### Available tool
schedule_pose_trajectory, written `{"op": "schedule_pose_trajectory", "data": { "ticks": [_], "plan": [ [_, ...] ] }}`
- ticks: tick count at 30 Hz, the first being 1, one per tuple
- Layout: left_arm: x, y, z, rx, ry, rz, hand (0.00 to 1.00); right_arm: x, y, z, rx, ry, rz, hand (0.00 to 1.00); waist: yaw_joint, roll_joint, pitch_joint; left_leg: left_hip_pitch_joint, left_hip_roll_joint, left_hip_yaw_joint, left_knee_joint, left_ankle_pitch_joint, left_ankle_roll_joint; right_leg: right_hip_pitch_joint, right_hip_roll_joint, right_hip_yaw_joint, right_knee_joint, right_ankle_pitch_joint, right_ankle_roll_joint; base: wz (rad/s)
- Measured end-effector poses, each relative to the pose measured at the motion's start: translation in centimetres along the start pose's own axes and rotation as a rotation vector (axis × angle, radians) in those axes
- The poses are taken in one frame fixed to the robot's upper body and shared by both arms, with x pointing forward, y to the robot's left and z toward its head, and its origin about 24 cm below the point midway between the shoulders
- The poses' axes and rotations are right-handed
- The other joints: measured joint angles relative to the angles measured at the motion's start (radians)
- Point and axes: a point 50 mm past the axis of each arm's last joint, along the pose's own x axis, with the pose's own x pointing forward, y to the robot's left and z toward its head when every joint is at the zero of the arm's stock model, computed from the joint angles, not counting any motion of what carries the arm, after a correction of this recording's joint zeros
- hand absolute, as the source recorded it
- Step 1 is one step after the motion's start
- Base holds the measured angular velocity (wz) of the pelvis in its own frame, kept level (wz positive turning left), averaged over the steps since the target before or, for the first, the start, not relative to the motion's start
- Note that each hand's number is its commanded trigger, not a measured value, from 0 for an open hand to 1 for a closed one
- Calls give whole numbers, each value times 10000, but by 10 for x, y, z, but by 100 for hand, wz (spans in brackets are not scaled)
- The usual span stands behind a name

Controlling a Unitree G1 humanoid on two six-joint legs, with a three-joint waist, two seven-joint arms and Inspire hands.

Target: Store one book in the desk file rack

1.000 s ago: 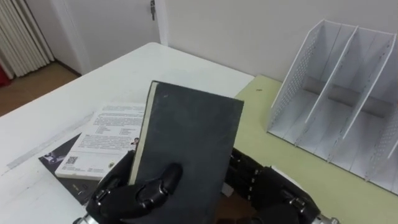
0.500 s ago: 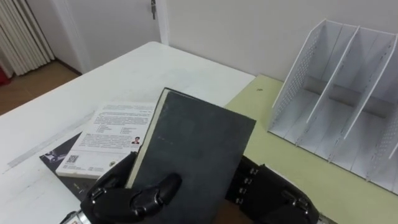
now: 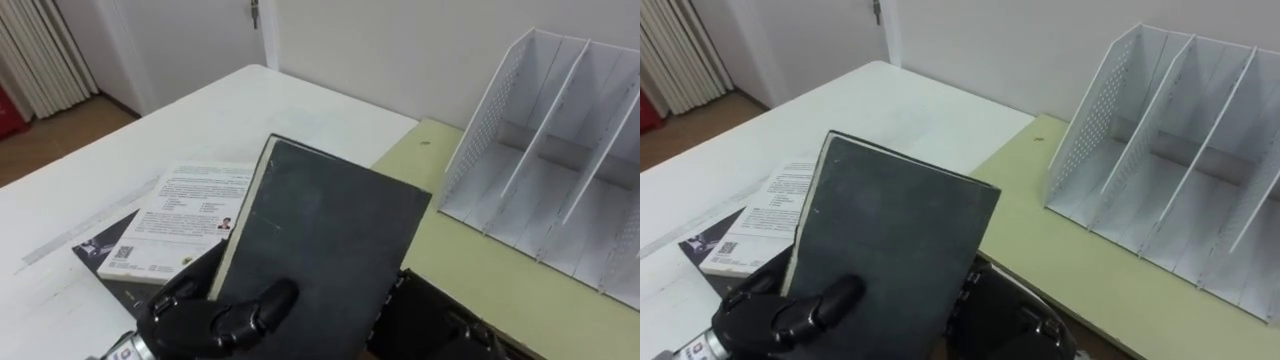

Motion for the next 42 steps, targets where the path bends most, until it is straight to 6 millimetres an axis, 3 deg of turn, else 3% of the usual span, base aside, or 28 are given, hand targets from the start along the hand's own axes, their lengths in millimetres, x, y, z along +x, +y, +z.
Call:
{"op": "schedule_pose_trajectory", "data": {
  "ticks": [12, 42],
  "plan": [
    [2, 3, 2, -210, 209, -163, 100, -3, 0, 3, 415, -163, 45, 0, -4, 212, 38, 40, 4, 17, -12, -4, -1, 16, 13, 36, 38, -2, -2, 0],
    [-11, 13, 8, -63, 1043, 273, 100, -11, 2, 15, 692, -129, 155, 0, 7, 208, 35, 105, 1, 19, 2, -6, 0, 32, 7, 40, 13, -1, -2, 0]
  ]
}}
